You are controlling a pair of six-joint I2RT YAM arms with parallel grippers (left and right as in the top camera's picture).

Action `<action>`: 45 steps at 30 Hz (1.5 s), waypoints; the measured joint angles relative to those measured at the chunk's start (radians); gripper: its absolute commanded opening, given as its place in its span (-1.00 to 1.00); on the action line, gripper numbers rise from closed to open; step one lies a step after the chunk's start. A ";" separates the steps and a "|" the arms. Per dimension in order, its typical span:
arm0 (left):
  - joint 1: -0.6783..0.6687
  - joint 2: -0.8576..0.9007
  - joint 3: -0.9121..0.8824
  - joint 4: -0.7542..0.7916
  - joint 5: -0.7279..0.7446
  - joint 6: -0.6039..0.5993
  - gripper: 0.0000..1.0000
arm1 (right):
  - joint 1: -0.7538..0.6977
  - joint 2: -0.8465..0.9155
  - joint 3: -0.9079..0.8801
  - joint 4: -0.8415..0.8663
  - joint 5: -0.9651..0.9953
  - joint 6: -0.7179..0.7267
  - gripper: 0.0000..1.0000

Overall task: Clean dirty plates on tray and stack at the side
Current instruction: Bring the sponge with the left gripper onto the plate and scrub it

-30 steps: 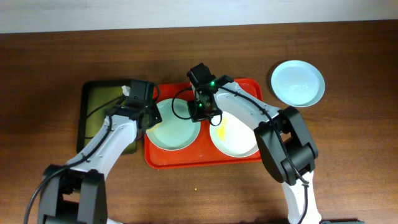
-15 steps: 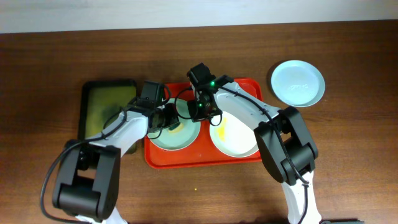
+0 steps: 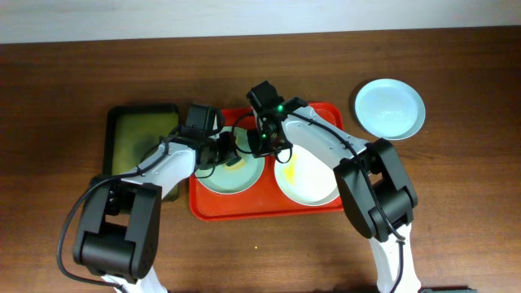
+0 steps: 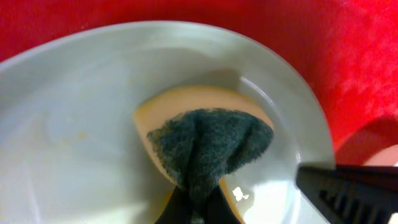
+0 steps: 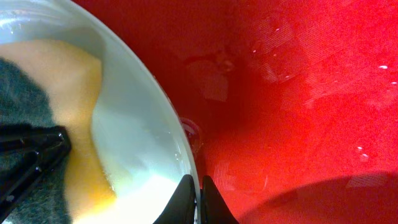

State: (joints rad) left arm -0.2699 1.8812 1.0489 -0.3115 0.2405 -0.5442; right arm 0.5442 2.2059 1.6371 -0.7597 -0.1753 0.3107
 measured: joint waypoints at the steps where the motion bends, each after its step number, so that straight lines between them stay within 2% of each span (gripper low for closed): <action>1: 0.000 -0.002 0.006 -0.022 -0.011 0.008 -1.00 | 0.000 0.000 0.000 0.000 -0.003 0.000 -0.92; 5: 0.002 -0.034 0.011 -0.135 -0.096 0.027 -1.00 | 0.006 0.000 0.000 0.000 -0.010 -0.001 -0.92; 8: 0.003 -0.078 -0.005 -0.209 -0.225 0.030 -1.00 | 0.006 0.000 -0.001 0.001 -0.010 -0.001 -0.92; 12: 0.009 -0.150 -0.028 -0.235 -0.333 0.032 -1.00 | 0.006 0.000 -0.001 0.002 -0.010 -0.001 -0.92; 14: 0.010 -0.180 -0.028 -0.233 -0.326 0.032 -1.00 | 0.006 0.000 -0.001 0.003 -0.010 -0.001 -0.92; 18: -0.002 -0.187 -0.030 -0.231 -0.222 0.032 -1.00 | 0.006 0.000 -0.001 0.004 -0.010 -0.001 -0.92; 22: -0.078 -0.173 -0.030 -0.226 -0.131 0.032 -1.00 | 0.006 0.000 -0.001 0.004 -0.010 -0.001 -0.92; 30: -0.109 -0.081 -0.024 -0.227 -0.137 0.031 -1.00 | 0.006 0.000 -0.001 0.005 -0.009 0.000 -0.92; 33: -0.122 -0.077 -0.014 -0.247 -0.194 0.032 -1.00 | 0.006 0.000 -0.001 0.005 -0.010 0.000 -0.92; 42: -0.122 -0.072 -0.006 -0.328 -0.590 0.031 -1.00 | 0.006 0.000 -0.001 0.005 -0.010 0.000 -0.92; 45: -0.121 -0.073 -0.006 -0.328 -0.641 0.032 -1.00 | 0.006 0.000 -0.001 0.004 -0.010 0.000 -0.92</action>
State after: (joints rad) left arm -0.3904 1.8084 1.0424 -0.6392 -0.4004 -0.5125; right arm 0.5499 2.2063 1.6360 -0.7555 -0.1848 0.3103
